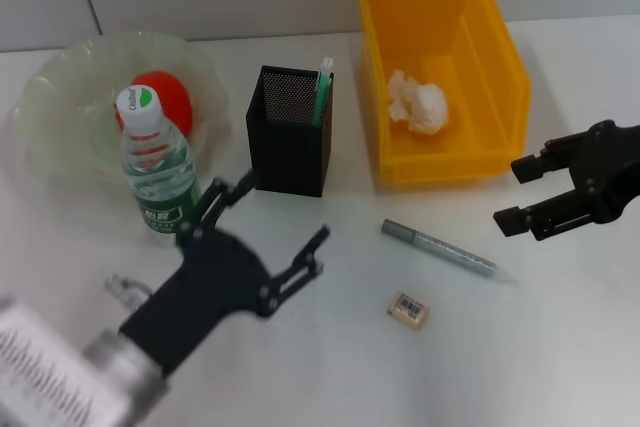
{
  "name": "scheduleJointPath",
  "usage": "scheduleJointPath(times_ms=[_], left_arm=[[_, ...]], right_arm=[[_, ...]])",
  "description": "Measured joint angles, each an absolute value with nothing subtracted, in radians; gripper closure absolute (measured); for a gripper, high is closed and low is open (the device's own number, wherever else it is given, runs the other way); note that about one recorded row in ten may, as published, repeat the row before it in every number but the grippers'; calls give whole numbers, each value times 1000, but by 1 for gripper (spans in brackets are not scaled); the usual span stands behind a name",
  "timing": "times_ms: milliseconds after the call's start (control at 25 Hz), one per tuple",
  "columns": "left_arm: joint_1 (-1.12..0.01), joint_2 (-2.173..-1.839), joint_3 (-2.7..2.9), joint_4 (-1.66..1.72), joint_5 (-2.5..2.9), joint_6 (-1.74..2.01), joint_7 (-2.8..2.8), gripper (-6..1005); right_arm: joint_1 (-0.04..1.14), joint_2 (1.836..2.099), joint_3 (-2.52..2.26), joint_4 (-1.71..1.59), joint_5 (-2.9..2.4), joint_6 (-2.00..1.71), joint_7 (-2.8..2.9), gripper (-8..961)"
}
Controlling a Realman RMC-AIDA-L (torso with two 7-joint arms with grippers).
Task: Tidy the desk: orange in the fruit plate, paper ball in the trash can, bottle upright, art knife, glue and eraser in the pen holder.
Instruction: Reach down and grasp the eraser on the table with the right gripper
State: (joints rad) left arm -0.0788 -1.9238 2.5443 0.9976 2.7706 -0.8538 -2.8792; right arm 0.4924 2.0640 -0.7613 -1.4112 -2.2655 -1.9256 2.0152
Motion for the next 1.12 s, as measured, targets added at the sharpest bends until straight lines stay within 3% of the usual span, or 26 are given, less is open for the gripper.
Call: scheduleJointPath(times_ms=[200, 440, 480, 560, 880, 1120], left_arm=[[-118, -1928, 2494, 1121, 2761, -603, -2879, 166], [-122, -1925, 2493, 1141, 2761, -576, -2879, 166], [-102, -1882, 2506, 1209, 2759, -567, -2880, 166], [-64, -1872, 2505, 1192, 2768, -595, -2880, 166], [53, -1851, 2537, 1082, 2799, -804, -2879, 166], [79, -1853, 2554, 1017, 2806, -875, -2878, 165]], right_arm=[[476, 2073, -760, -1394, -2264, -1919, 1998, 206], [487, 2073, -778, -1417, -2277, -1959, 2033, 207], [493, 2072, -791, -1423, -2287, -1965, 2048, 207], [501, 2072, -836, -1430, -2316, -1970, 2075, 207], [532, 2077, -1098, -1415, -2367, -1876, 2250, 208], [588, 2078, -1266, -1396, -2466, -1790, 2376, 209]])
